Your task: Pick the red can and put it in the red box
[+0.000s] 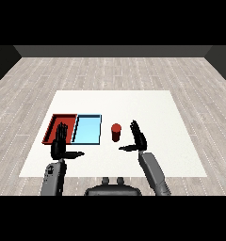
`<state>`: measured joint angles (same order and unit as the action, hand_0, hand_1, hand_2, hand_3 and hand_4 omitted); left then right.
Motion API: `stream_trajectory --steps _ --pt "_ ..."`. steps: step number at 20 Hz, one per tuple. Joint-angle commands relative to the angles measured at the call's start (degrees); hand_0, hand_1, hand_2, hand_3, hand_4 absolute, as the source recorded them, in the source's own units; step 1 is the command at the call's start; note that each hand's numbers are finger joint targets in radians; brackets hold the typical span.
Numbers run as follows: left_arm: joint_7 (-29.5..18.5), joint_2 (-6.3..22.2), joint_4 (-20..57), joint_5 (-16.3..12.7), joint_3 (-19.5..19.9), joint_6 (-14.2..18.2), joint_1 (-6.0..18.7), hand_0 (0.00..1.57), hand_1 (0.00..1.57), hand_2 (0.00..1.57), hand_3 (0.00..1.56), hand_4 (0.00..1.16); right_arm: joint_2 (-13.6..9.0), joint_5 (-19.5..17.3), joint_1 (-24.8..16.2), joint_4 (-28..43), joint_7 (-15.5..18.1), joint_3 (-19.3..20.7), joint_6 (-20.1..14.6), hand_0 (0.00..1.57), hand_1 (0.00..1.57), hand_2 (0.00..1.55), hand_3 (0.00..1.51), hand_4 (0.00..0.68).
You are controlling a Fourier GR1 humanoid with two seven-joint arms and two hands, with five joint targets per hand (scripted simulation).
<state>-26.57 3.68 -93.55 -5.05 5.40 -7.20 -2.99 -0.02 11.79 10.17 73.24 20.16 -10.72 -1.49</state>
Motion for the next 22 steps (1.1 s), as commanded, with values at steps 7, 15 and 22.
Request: stream_trajectory --steps 7,15,22 --pt "-0.5 0.6 0.1 -1.5 1.4 -1.0 0.1 0.00 0.00 0.00 0.00 0.00 0.0 4.1 7.2 -11.7 6.5 -2.7 -3.2 0.00 0.00 0.00 0.00 0.000" --pt "-2.4 -0.2 -1.1 -0.6 0.8 -1.1 -2.9 0.00 0.00 0.00 0.00 0.00 0.0 7.6 12.1 -18.6 7.4 -2.7 -1.8 0.00 0.00 0.00 0.00 0.000" --pt "-1.3 -0.5 2.3 0.2 0.7 0.4 0.7 0.00 0.00 0.00 0.00 0.00 0.0 11.7 10.5 -19.0 8.9 -7.5 -4.8 0.00 0.00 0.00 0.00 0.000"
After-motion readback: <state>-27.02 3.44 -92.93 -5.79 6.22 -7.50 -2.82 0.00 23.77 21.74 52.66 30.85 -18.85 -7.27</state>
